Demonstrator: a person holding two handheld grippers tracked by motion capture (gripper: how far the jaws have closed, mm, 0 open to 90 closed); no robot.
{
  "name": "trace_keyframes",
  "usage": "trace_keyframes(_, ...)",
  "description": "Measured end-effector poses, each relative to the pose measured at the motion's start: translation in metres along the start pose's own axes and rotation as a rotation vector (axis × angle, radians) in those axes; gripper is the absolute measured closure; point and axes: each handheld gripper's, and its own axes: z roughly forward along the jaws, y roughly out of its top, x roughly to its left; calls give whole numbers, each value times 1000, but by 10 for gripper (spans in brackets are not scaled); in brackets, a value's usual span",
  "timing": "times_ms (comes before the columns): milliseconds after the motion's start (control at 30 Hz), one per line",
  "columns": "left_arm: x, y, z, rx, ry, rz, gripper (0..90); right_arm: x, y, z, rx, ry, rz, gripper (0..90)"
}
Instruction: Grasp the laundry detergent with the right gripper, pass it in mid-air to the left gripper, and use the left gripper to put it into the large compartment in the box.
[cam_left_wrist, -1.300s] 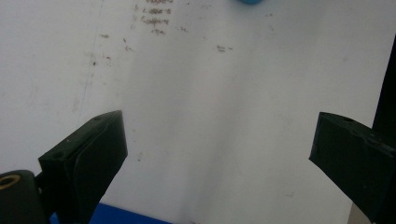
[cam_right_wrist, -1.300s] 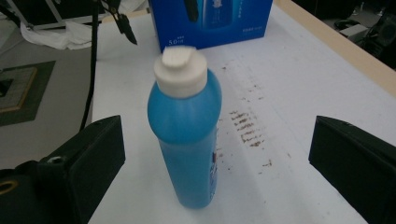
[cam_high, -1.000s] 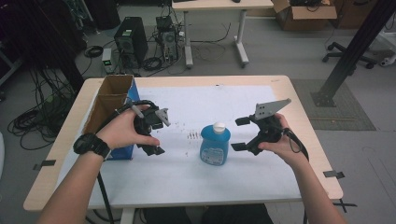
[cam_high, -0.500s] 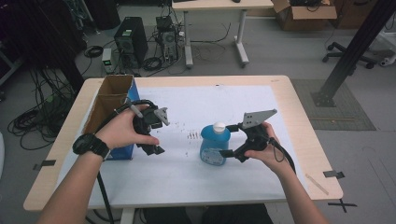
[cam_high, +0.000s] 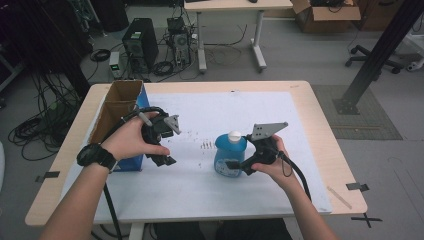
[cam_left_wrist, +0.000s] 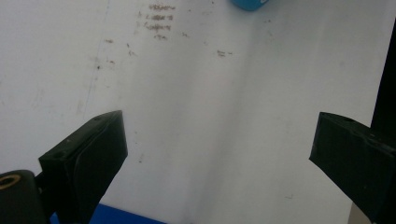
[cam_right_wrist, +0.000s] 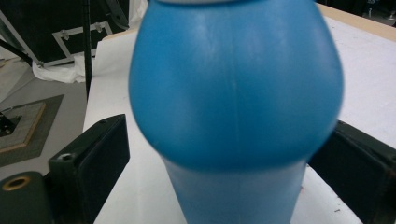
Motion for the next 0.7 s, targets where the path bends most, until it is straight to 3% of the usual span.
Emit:
trace_keyframes(433,-1,1,-2,-4,3,1,43,-3,-5,6,-20,-37,8,125)
trace_keyframes(700,0,1,-3,-8,2,1,44,-3,-6,9,-23,-27,-3,164)
